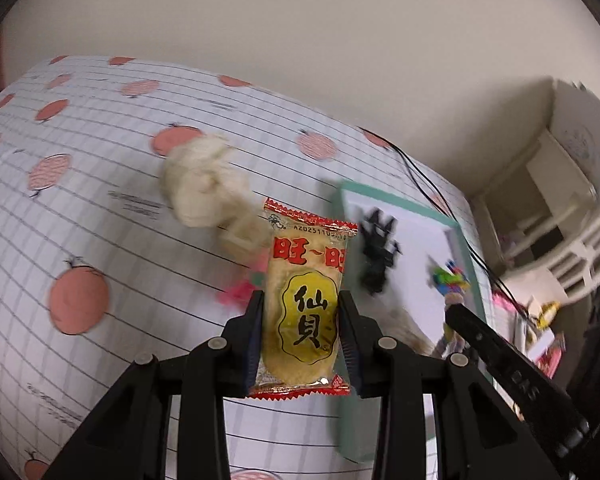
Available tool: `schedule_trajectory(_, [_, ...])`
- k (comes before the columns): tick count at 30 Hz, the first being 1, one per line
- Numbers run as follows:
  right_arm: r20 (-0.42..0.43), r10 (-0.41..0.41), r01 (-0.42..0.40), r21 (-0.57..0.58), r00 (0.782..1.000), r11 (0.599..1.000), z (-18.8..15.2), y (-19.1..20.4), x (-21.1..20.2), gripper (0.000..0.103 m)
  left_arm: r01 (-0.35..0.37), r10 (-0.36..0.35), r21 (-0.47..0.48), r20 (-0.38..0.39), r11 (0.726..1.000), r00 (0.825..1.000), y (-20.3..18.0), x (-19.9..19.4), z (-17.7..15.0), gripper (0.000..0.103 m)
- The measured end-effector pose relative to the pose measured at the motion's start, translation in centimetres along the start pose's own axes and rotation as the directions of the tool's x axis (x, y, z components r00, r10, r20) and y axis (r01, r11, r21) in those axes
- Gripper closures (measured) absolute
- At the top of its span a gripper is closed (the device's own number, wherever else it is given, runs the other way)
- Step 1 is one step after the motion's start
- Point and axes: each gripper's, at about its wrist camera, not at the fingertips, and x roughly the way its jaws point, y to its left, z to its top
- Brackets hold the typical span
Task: Organize objects
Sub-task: 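Carry the cracker packet and bracelet into the white tray and open both tools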
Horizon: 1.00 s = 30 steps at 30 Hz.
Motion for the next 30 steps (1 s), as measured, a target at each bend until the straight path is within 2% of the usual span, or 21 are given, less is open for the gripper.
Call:
schedule_trajectory(7, [-0.026,-0.058,0.059,0.054,0.998,0.997,-0.1,-3.6,0.0,0.096,0.083,-0.076,0.078,-0.087,0.993,0.993,-4.1,1.5,-1.9,0.067])
schedule_trajectory(17, [-0.076,-0.061,0.066,0.067,0.995,0.996,-0.5,-3.7,1.1,0.096,0.094,-0.052,0.184,-0.219,0.978,0.974,-7.4,3.8,-4.8,0.067])
schedule_trajectory(21, [-0.092,-0.064,0.069,0.057,0.994,0.996,-0.7,-3.6,1.4,0.095,0.13,-0.079,0.189,-0.259,0.973,0.963,-8.1,4.2,-5.4,0.067])
schedule_trajectory(25, [-0.115,-0.08,0.086,0.043,0.99,0.995,-1.0,-3.7,1.9,0.093,0.117,-0.057,0.206,-0.279,0.972,0.959,-8.3,4.8,-5.9,0.066])
schedule_trajectory(28, [-0.126,-0.081,0.087,0.04,0.989,0.995,-1.1,-3.8,2.1,0.092,0.122,-0.06,0.19,-0.306,0.974,0.95,-7.9,5.3,-6.0,0.061])
schedule_trajectory(30, [-0.128,-0.087,0.092,0.036,0.988,0.995,-1.2,-3.8,2.1,0.085,0.123,-0.059,0.185,-0.316,0.975,0.947,-7.7,5.3,-5.9,0.05])
